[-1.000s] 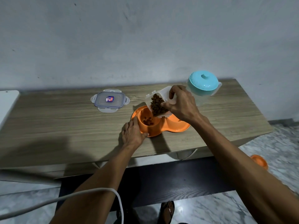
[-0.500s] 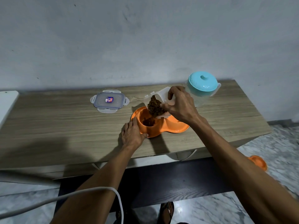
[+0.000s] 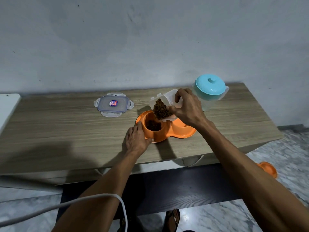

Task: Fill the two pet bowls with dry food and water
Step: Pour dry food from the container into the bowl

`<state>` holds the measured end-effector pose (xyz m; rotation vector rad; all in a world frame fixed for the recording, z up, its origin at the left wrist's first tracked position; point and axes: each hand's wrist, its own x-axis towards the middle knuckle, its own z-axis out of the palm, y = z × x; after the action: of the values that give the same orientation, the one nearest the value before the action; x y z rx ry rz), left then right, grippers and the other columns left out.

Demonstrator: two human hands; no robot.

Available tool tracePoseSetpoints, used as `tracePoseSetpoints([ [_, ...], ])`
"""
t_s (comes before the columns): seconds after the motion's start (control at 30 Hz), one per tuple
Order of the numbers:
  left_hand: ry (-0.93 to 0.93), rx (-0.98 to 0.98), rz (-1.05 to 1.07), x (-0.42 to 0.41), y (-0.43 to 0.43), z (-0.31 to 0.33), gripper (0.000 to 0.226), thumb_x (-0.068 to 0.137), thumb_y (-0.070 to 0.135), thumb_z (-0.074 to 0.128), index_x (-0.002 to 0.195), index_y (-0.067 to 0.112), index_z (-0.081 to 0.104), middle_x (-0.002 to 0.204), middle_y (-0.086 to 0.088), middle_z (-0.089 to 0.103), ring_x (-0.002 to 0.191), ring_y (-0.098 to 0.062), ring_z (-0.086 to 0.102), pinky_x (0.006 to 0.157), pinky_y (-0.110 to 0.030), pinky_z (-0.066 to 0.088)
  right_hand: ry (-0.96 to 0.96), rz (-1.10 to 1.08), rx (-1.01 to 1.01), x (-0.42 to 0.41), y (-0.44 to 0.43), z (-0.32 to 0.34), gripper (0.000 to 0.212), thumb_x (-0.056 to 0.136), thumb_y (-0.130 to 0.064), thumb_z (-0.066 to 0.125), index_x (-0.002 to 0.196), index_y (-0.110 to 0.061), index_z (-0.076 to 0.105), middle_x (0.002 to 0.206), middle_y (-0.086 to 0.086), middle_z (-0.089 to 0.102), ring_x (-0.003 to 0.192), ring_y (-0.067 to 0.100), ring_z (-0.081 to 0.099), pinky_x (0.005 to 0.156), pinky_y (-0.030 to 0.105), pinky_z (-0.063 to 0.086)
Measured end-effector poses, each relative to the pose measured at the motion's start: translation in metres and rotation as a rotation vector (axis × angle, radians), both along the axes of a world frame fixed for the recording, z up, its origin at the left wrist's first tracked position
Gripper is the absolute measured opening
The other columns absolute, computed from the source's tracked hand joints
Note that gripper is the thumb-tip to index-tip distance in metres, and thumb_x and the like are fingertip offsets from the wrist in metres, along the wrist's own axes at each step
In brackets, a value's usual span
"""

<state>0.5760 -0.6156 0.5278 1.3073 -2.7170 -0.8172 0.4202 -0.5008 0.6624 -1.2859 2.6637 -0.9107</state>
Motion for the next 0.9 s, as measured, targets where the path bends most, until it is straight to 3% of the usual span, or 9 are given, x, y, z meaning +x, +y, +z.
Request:
tracePoseSetpoints([
  [0.13,0.007,0.010,-0.004,0.000,0.001,0.000,0.103,0.075,0.048,0.077,0.154,0.018,0.019,0.152,-0.007,0.039,0.141,-0.029,0.032,0.116,-0.047,0.028,-0.135,-0.108,-0.076,-0.014,0.001,-0.002,0.034,0.077,-0.036,0.076,0.092,-0.016,0.052,0.100,0.007,0.059,0.087,0.026,0.053,0.070,0.041,0.045],
  [0.3,0.003,0.005,-0.004,0.000,0.001,0.001,0.104,0.075,0.048,0.077,0.154,0.016,0.018,0.153,-0.007,0.038,0.141,-0.028,0.031,0.115,-0.046,0.029,-0.444,-0.306,-0.183,-0.041,0.004,-0.007,0.023,0.078,-0.025,0.071,0.089,-0.014,0.054,0.084,0.006,0.058,0.083,0.028,0.061,0.077,0.053,0.055],
  [0.37,0.012,0.003,-0.009,0.000,0.000,0.000,0.103,0.074,0.048,0.077,0.154,0.016,0.019,0.151,-0.007,0.040,0.138,-0.028,0.034,0.114,-0.045,0.030,-0.581,-0.352,-0.207,-0.053,0.001,-0.012,0.020,0.080,-0.024,0.069,0.090,-0.017,0.053,0.087,0.007,0.060,0.088,0.033,0.066,0.074,0.053,0.059],
  [0.47,0.013,0.009,0.000,0.000,0.001,0.000,0.102,0.074,0.048,0.077,0.153,0.017,0.020,0.148,-0.007,0.044,0.136,-0.028,0.035,0.113,-0.046,0.031,-0.777,-0.364,-0.198,-0.064,-0.008,-0.018,0.016,0.091,-0.017,0.062,0.102,-0.014,0.051,0.100,0.012,0.061,0.086,0.029,0.066,0.059,0.040,0.060],
  [0.53,0.012,0.002,0.003,0.000,0.001,0.000,0.100,0.074,0.047,0.077,0.152,0.018,0.021,0.148,-0.007,0.045,0.135,-0.029,0.036,0.112,-0.047,0.032,-0.863,-0.359,-0.217,-0.070,-0.019,-0.023,0.011,0.092,-0.016,0.059,0.097,-0.014,0.049,0.100,0.018,0.061,0.082,0.034,0.068,0.061,0.049,0.062],
  [0.6,0.011,-0.002,0.011,-0.001,0.002,0.000,0.098,0.074,0.047,0.077,0.151,0.019,0.023,0.149,-0.006,0.044,0.136,-0.030,0.035,0.111,-0.048,0.031,-0.894,-0.373,-0.231,-0.076,-0.034,-0.030,0.012,0.089,-0.018,0.058,0.090,-0.012,0.047,0.094,0.025,0.059,0.075,0.041,0.068,0.064,0.059,0.060],
  [0.73,-0.002,-0.002,0.032,-0.002,0.003,-0.002,0.100,0.074,0.048,0.077,0.152,0.021,0.021,0.151,-0.006,0.042,0.142,-0.031,0.031,0.114,-0.049,0.028,-0.824,-0.367,-0.194,-0.096,-0.074,-0.055,0.014,0.078,-0.023,0.060,0.079,-0.015,0.049,0.085,0.020,0.063,0.072,0.041,0.070,0.064,0.064,0.058],
  [0.9,-0.009,-0.031,0.029,-0.002,0.001,-0.009,0.102,0.073,0.050,0.077,0.153,0.020,0.022,0.151,-0.008,0.043,0.141,-0.031,0.032,0.112,-0.047,0.028,-0.751,-0.314,-0.127,-0.100,-0.109,-0.076,0.008,0.087,-0.020,0.058,0.089,-0.013,0.054,0.102,0.019,0.066,0.092,0.037,0.067,0.080,0.055,0.059],
])
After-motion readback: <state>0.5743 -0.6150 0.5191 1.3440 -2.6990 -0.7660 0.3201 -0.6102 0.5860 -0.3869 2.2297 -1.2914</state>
